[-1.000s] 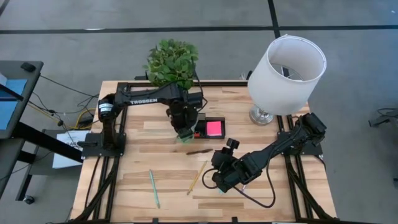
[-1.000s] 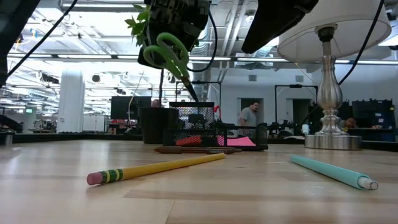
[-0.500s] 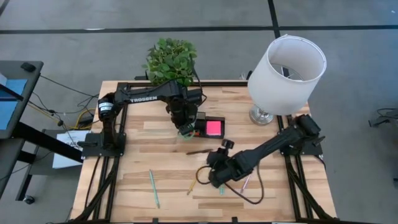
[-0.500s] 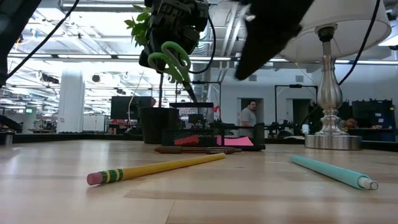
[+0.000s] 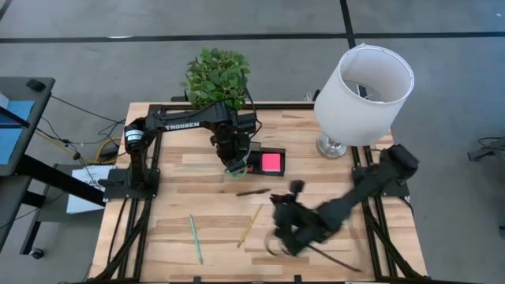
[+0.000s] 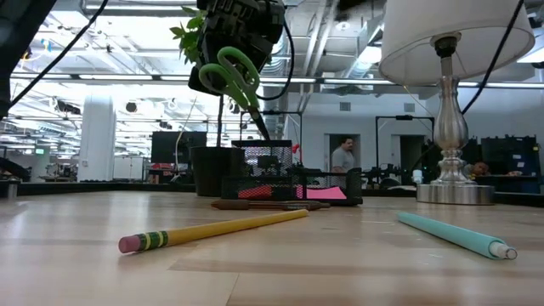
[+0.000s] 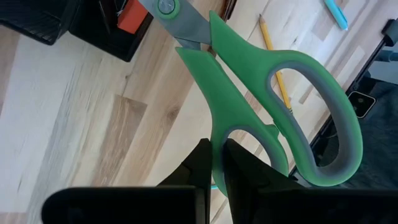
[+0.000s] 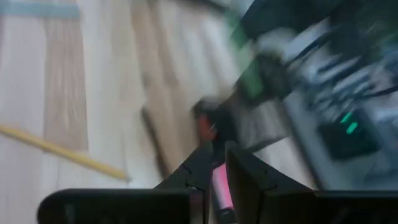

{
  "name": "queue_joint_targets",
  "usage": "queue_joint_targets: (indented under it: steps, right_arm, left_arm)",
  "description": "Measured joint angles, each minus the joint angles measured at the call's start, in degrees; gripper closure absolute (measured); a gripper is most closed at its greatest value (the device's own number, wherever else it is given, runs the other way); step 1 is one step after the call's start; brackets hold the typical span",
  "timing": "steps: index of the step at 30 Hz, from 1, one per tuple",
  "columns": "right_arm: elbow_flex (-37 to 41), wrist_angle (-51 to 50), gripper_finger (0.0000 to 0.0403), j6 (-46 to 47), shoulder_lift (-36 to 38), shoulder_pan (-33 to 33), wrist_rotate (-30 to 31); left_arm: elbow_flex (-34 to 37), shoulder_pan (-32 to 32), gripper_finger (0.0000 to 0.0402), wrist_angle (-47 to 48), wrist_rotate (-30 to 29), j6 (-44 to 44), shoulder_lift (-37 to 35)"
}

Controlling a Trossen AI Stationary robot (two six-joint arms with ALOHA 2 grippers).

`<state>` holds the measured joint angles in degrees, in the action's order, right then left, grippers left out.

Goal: Pick and place office supplies into organizer
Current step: Put the green scissors into the black desk organizer

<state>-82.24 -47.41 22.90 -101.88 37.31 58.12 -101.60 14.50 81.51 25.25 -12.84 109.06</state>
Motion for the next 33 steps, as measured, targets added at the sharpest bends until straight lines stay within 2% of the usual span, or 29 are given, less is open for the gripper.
queue_joint_targets:
  steps: [4,9,11,13,14,15,19,23,26,29,33]
  right_arm:
    - [0.0,-1.4,0.0367,0.3,3.9,7.1,9.4]
    - [0.0,-10.5,0.0368,7.6,0.7,16.7,14.2]
    - [0.1,-21.4,0.0368,18.3,-1.0,20.4,19.5]
    - [0.1,-36.8,0.0367,37.1,-1.4,24.1,26.1]
    - [0.1,-42.9,0.0367,45.7,-1.3,25.5,27.4]
    - [0.4,-42.5,0.0366,49.0,-0.7,26.3,27.0]
    - [2.8,-38.7,0.0362,44.6,7.0,27.4,24.7]
    - [6.2,-42.2,0.0362,47.5,13.8,23.7,21.5]
    - [11.4,-39.4,0.0362,46.8,20.3,18.5,22.1]
    - [21.4,-26.8,0.0364,43.7,24.1,13.9,21.5]
    - [35.3,-2.6,0.037,33.5,27.7,9.7,22.6]
  left_arm:
    - [0.0,-0.1,0.0389,0.0,0.0,0.3,0.0]
    - [0.0,-0.5,0.0388,0.0,0.0,0.3,0.0]
    - [0.0,-0.7,0.0388,0.0,0.0,0.3,0.0]
    - [0.0,-0.9,0.0388,0.0,0.0,0.3,0.0]
    - [0.0,-1.0,0.0388,0.0,0.0,0.3,0.0]
    - [0.0,-1.0,0.0388,0.0,0.0,0.2,0.0]
    - [0.0,-1.1,0.0388,0.0,0.1,-0.1,0.0]
    - [0.0,-1.1,0.0388,0.0,0.1,-0.2,0.0]
    - [0.0,-1.1,0.0388,0.0,0.1,-0.2,0.0]
    - [0.0,-1.1,0.0388,0.0,0.4,-0.2,0.0]
    - [0.0,-1.2,0.0388,0.0,1.5,-0.4,0.0]
